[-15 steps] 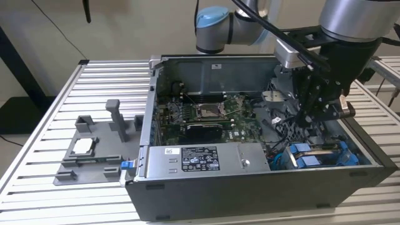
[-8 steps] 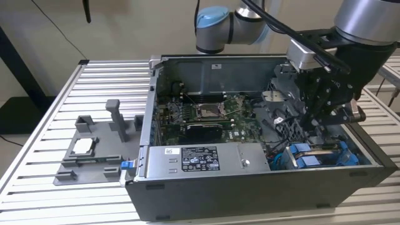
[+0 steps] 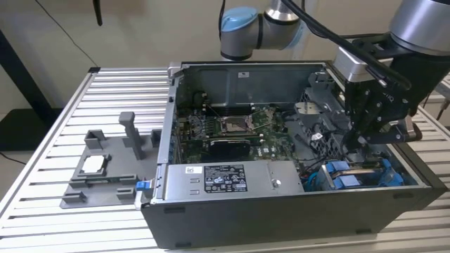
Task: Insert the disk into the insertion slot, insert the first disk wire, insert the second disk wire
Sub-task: 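Insert the second disk wire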
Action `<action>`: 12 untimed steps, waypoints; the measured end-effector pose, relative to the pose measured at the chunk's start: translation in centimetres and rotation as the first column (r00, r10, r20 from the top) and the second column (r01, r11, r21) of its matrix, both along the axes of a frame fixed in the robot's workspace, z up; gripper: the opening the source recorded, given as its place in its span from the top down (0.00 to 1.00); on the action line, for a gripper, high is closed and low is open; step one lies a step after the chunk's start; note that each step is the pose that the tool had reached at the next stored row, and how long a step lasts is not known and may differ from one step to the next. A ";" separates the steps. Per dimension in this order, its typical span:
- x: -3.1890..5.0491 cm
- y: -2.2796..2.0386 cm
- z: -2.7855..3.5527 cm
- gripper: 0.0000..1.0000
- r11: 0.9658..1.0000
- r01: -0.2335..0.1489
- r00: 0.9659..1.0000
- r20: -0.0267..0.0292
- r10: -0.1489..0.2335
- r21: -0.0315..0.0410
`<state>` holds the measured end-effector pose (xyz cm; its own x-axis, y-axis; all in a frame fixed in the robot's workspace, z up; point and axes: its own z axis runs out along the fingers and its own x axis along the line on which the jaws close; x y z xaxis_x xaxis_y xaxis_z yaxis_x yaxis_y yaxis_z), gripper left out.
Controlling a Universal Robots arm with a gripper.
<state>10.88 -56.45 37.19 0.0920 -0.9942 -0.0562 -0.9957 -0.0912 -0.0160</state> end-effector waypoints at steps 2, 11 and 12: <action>0.28 -0.24 -0.04 0.85 1.000 0.000 1.000 -0.004 0.000 0.007; 1.16 -0.97 -0.45 0.85 0.999 0.001 1.000 -0.017 0.000 0.037; 1.19 -1.03 -0.52 0.85 0.999 0.001 1.000 -0.018 0.000 0.039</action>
